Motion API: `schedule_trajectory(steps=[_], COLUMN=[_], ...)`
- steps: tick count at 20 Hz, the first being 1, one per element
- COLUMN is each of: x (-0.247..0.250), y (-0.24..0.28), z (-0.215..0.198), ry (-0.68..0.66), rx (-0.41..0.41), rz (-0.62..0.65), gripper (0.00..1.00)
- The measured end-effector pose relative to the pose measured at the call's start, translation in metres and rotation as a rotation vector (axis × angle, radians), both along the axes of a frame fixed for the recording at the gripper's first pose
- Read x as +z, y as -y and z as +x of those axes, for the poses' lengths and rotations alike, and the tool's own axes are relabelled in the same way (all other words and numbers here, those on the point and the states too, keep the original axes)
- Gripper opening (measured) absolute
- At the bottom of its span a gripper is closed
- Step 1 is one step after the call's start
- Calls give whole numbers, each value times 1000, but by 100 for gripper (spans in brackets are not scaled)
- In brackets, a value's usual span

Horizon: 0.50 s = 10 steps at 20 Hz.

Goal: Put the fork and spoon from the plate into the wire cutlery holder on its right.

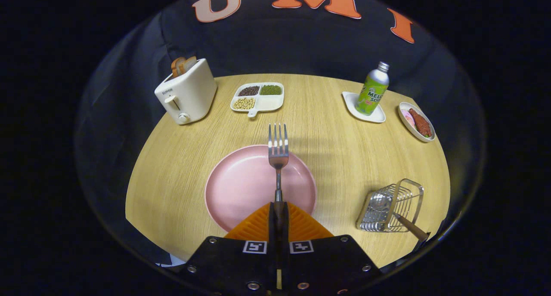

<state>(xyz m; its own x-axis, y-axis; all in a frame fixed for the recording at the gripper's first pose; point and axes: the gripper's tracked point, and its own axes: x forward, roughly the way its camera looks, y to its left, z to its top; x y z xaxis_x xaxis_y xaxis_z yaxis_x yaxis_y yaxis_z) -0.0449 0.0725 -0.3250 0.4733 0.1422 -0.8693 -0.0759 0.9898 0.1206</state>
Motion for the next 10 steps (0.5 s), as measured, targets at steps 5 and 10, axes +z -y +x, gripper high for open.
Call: schedule_trajectory(steps=[5,10], x=[28,40], y=[50,113], z=[-11,-31], ry=[31,-3], rx=[-82,-152], rz=[6,-33], gripper=[5,5])
